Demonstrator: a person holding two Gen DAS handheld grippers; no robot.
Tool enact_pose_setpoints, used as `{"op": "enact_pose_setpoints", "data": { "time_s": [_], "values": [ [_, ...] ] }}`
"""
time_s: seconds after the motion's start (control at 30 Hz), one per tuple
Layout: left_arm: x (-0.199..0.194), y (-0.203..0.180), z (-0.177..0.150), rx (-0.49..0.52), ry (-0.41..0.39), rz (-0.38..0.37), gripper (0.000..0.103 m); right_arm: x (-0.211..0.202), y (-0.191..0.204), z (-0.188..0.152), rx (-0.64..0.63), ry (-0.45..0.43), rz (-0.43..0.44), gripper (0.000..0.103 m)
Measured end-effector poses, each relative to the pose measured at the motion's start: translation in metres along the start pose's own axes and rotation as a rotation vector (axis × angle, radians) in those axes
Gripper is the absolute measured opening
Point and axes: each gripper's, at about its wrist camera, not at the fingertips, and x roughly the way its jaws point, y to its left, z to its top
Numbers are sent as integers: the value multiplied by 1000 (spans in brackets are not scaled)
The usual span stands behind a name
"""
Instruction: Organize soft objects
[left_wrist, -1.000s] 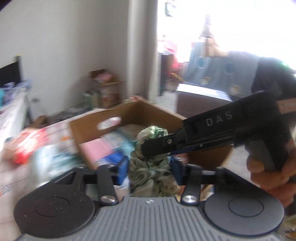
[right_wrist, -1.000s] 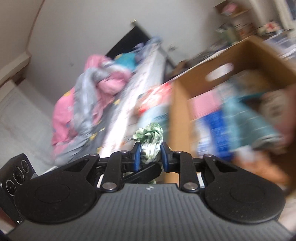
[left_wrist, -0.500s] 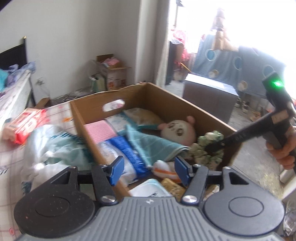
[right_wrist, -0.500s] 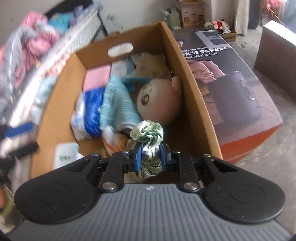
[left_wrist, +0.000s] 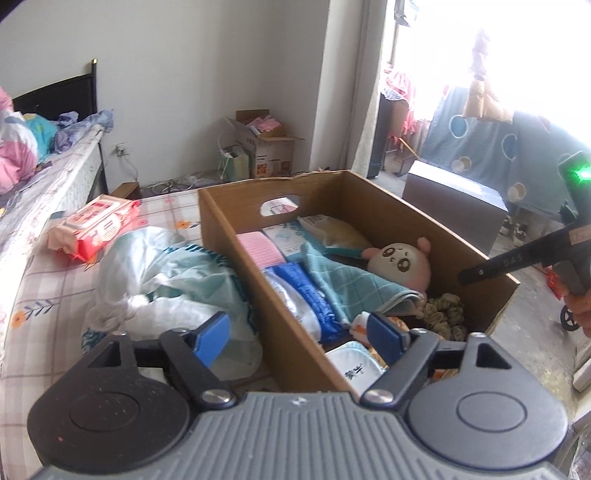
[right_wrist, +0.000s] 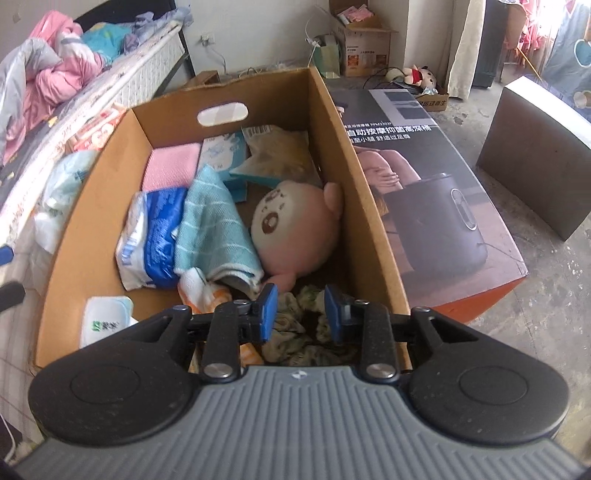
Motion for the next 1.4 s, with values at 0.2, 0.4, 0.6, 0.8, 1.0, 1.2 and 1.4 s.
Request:
{"op": "enact_pose_setpoints", "data": {
  "time_s": [0.2,0.4,0.6,0.8,1.0,1.2,1.4],
  "values": [
    [-13,16,-7,-60,12,96,97,-22,20,-8,97,-106,95,57],
    [-27,35,-14,-113,19,217,102,-38,58,-36,132,-192,148,84],
    [-42,46,-26,-159,32,271,102,-54,96,-58,116,-241,148,99],
    [-53,47,-37,-200,52,315,103,-72,122,-77,48,-257,115,102],
    [-58,38,-50,-219,75,386,103,-84,138,-102,-24,-249,48,102],
    [-54,22,-62,-196,123,393,103,-91,136,-122,-18,-232,-3,102],
    [-52,5,-67,-164,137,387,103,-103,138,-131,-47,-261,-116,102]
  ]
}}
